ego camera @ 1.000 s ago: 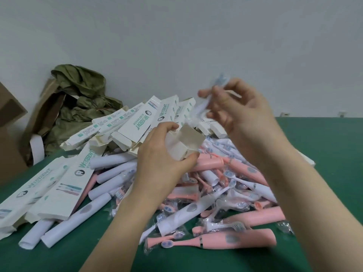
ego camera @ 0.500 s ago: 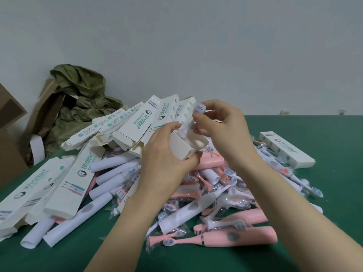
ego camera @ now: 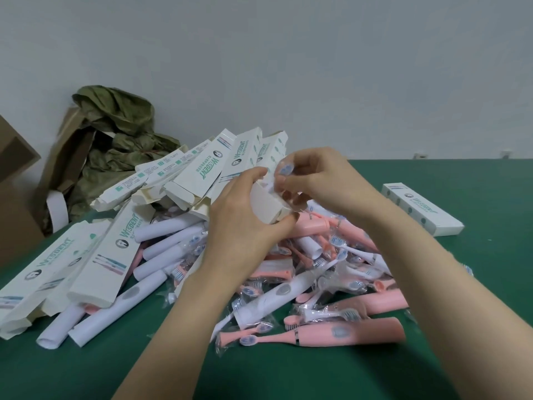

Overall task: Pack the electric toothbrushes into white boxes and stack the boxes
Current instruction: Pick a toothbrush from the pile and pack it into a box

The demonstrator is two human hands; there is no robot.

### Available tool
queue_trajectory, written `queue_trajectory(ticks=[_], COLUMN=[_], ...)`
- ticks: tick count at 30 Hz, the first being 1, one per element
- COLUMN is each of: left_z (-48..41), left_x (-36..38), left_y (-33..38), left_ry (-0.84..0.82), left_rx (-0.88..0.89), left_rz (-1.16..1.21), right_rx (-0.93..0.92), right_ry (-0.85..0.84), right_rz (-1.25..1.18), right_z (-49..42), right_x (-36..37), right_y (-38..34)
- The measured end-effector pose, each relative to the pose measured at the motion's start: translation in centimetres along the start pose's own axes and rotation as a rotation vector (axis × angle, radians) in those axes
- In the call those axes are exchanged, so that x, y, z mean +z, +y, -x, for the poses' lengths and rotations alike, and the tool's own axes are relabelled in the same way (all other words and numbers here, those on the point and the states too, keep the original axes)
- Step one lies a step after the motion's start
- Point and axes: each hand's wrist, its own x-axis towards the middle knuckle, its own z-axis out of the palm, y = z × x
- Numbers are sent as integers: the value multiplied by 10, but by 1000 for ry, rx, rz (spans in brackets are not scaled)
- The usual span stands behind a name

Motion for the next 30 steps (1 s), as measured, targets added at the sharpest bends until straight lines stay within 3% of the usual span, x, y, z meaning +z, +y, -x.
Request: queue_trajectory(ticks=[2, 4, 10, 14, 17, 19, 21, 23, 25, 27, 30], left_z=[-2, -5, -6, -5, -2, 0, -1, -3, -3, -3, -3], left_x=[3, 3, 0, -1, -3, -5, -7, -8, -9, -9, -9], left_y=[-2, -4, -5, -3, -3, -3, -4, -3, -3, -3, -5], left_ry=[-1, 6, 40, 30, 5, 16, 48, 63, 56, 54, 56], left_rx=[-22, -45, -33, -48, -34, -26, -42, -68, -75, -75, -83], left_rz=[-12, -13, -29, -22, -17, -26, -39, -49, -47, -39, -33], right_rx=[-83, -157, -174, -212, -258, -280, -232, -124, 58, 212, 187], right_ry=[-31, -27, 252, 136, -78, -151, -18, 240, 379, 197, -141], right_rz=[327, 479, 57, 195, 434, 451, 277, 112, 103, 134, 271], right_z=[2, 4, 2, 6, 6, 5, 8, 10, 13, 17, 23], right_x=[9, 15, 13, 24, 20, 14, 12, 15, 18, 22, 37], right_y=[0, 1, 3, 3, -2, -4, 1, 15, 32, 45, 53])
